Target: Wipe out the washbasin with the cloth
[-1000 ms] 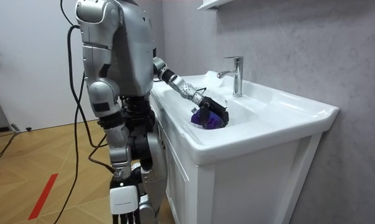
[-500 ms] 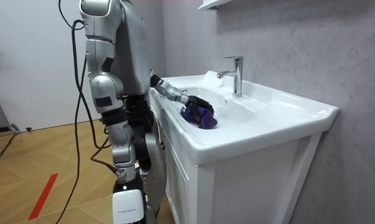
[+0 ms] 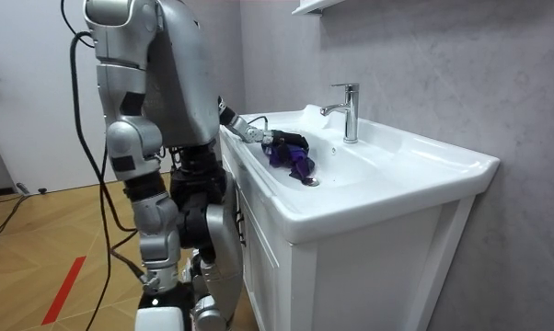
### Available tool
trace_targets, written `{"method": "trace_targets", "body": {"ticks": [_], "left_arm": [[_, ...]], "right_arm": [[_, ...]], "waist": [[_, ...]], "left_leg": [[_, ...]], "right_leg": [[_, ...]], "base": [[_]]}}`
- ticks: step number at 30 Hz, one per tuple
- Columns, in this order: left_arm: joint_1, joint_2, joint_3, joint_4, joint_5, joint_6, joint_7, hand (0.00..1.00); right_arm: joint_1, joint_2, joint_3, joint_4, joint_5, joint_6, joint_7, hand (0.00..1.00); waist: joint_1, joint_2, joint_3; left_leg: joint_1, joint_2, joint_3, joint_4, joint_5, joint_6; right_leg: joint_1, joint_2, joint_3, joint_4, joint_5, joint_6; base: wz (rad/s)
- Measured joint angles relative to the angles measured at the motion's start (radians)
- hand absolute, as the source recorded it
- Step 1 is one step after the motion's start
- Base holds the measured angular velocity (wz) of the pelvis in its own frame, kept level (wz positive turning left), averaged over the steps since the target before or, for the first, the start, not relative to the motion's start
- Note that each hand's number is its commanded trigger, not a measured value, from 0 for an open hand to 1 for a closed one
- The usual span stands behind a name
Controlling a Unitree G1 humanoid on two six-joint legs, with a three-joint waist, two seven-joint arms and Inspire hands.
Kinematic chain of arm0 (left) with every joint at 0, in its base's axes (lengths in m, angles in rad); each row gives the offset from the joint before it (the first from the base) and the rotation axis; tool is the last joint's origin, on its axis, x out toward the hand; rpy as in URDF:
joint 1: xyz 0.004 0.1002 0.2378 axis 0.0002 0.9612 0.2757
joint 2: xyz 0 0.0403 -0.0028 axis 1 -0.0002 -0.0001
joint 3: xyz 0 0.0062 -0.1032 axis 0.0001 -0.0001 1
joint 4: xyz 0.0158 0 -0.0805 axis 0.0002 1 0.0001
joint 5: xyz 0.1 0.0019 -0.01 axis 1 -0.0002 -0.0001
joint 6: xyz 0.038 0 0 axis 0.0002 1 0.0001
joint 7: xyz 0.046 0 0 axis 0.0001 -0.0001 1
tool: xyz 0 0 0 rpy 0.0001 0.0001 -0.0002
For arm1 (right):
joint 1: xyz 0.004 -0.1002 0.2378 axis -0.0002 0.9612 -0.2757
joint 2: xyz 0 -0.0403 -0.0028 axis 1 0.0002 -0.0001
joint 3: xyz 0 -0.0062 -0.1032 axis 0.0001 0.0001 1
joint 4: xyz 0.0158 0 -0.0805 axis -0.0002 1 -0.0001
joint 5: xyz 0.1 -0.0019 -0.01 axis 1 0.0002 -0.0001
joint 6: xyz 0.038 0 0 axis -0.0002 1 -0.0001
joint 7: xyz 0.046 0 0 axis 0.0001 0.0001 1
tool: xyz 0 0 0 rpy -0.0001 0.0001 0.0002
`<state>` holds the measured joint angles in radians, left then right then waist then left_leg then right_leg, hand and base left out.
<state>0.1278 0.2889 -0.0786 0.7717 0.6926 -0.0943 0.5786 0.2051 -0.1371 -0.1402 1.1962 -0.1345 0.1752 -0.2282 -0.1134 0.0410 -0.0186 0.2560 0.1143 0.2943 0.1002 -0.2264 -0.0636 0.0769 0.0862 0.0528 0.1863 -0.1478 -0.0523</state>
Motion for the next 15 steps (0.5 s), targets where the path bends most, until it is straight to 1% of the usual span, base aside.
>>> {"method": "trace_targets", "body": {"ticks": [3,5,7,11,15], "left_arm": [[0.0,0.004,0.0,0.018,0.011,0.004,0.021,1.0],[0.0,0.002,0.0,0.025,0.052,0.02,0.03,1.0],[0.0,-0.001,-0.001,0.027,0.082,0.034,0.035,1.0],[0.0,-0.003,-0.002,0.029,0.131,0.057,0.037,1.0],[0.0,-0.004,-0.002,0.029,0.129,0.069,0.038,1.0]], "right_arm": [[0.003,-0.008,-0.006,0.002,0.0,0.004,0.002,0.0],[0.0,-0.012,-0.032,0.002,-0.01,0.024,0.002,0.0],[-0.004,-0.015,-0.043,0.003,-0.021,0.029,0.002,0.0],[-0.008,-0.02,-0.041,0.002,-0.031,0.032,0.014,0.0],[-0.01,-0.02,-0.037,-0.005,-0.021,0.033,0.019,0.0]], "waist": [[0.0,0.011,-0.0014],[0.0,0.02,-0.0045],[0.0,0.025,-0.0043],[0.003,0.031,-0.0049],[0.003,0.031,-0.0049]], "left_leg": [[-0.001,0.005,-0.001,0.0,0.001,-0.005],[-0.002,0.006,-0.002,0.0,0.003,-0.007],[-0.002,0.007,-0.002,0.001,0.003,-0.008],[0.001,0.007,-0.01,0.004,0.003,-0.008],[0.001,0.005,-0.025,0.012,0.003,-0.008]], "right_leg": [[-0.005,0.006,0.005,0.002,0.002,-0.006],[-0.005,0.008,0.004,0.003,0.002,-0.007],[-0.005,0.008,0.004,0.003,0.002,-0.008],[0.003,0.008,0.002,0.003,0.002,-0.008],[0.007,0.005,0.002,0.003,0.002,-0.008]], "base": [[-0.08],[0.0],[0.0],[0.01],[0.0]]}}
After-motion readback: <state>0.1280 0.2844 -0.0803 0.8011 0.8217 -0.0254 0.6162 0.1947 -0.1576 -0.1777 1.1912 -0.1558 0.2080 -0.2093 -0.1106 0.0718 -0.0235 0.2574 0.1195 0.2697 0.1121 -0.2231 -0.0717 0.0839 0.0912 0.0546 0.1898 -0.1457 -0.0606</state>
